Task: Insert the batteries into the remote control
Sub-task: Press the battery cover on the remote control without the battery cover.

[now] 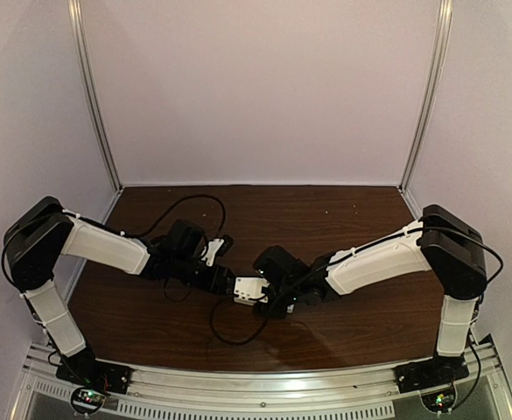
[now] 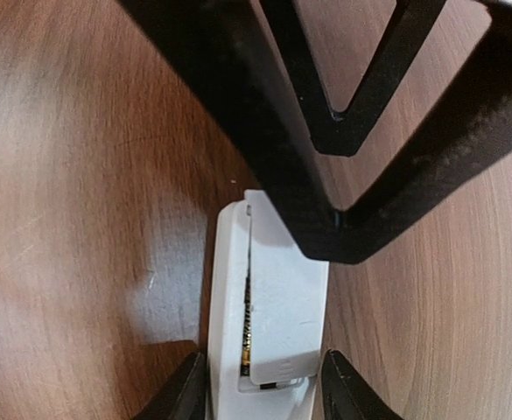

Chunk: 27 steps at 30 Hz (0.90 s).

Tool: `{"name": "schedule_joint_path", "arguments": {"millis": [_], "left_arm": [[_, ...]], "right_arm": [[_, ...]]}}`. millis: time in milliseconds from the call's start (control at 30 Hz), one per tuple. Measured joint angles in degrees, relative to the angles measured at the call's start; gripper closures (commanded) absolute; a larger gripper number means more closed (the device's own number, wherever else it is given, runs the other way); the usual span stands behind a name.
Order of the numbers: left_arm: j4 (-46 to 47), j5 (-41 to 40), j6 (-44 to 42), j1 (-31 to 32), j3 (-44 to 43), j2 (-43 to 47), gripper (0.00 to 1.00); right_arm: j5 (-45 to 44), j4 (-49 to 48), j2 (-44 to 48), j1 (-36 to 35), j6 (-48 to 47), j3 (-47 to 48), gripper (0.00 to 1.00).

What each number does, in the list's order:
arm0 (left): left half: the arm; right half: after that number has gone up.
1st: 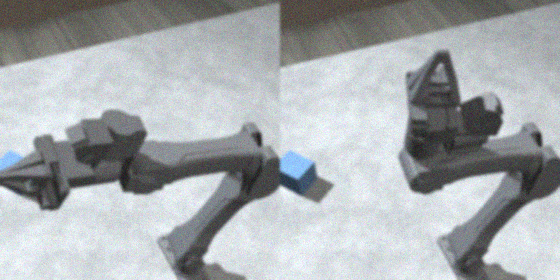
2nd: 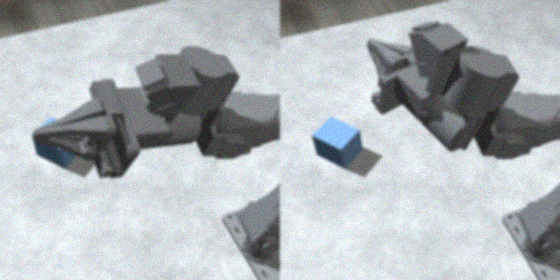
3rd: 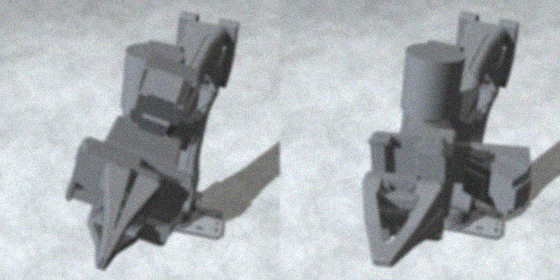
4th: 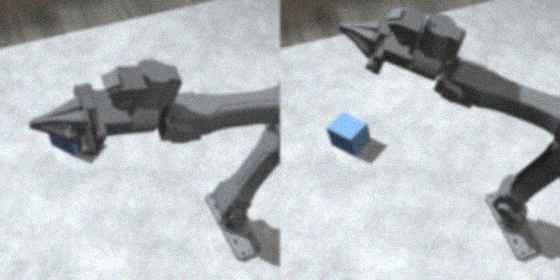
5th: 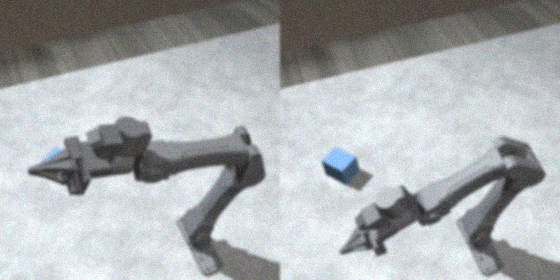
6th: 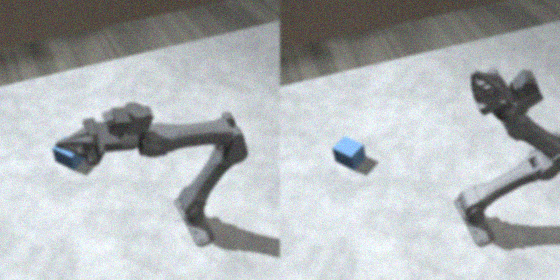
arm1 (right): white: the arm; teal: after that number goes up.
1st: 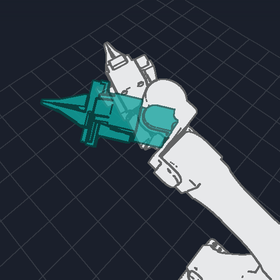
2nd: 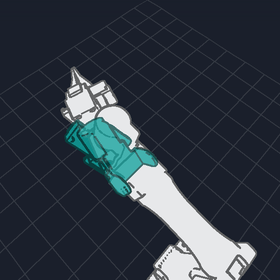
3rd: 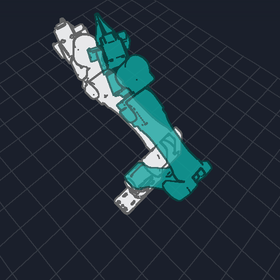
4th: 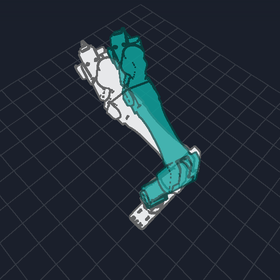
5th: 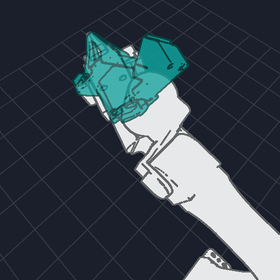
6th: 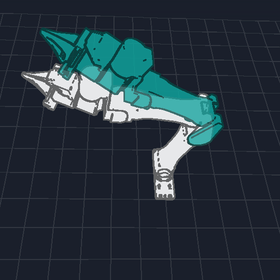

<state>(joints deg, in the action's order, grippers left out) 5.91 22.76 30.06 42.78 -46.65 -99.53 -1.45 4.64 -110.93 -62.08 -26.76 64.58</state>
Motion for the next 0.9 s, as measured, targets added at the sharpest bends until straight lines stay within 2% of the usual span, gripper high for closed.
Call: {"name": "schedule_joint_path", "arguments": {"millis": [367,567,900], "left_arm": [[0.1,1.0,1.8,-0.1,1.1,-0.1,0.63],[0.1,1.8,2.5,-0.1,1.1,-1.2,0.65],[0.2,3.4,3.3,-0.2,0.1,-2.9,0.79]], "right_arm": [[-0.3,0.3,0.0,-0.3,0.0,0.0,0.57],[-0.3,0.3,0.0,-0.3,0.0,0.0,0.58],[-0.4,0.2,0.0,-0.3,0.0,0.0,0.63]]}}
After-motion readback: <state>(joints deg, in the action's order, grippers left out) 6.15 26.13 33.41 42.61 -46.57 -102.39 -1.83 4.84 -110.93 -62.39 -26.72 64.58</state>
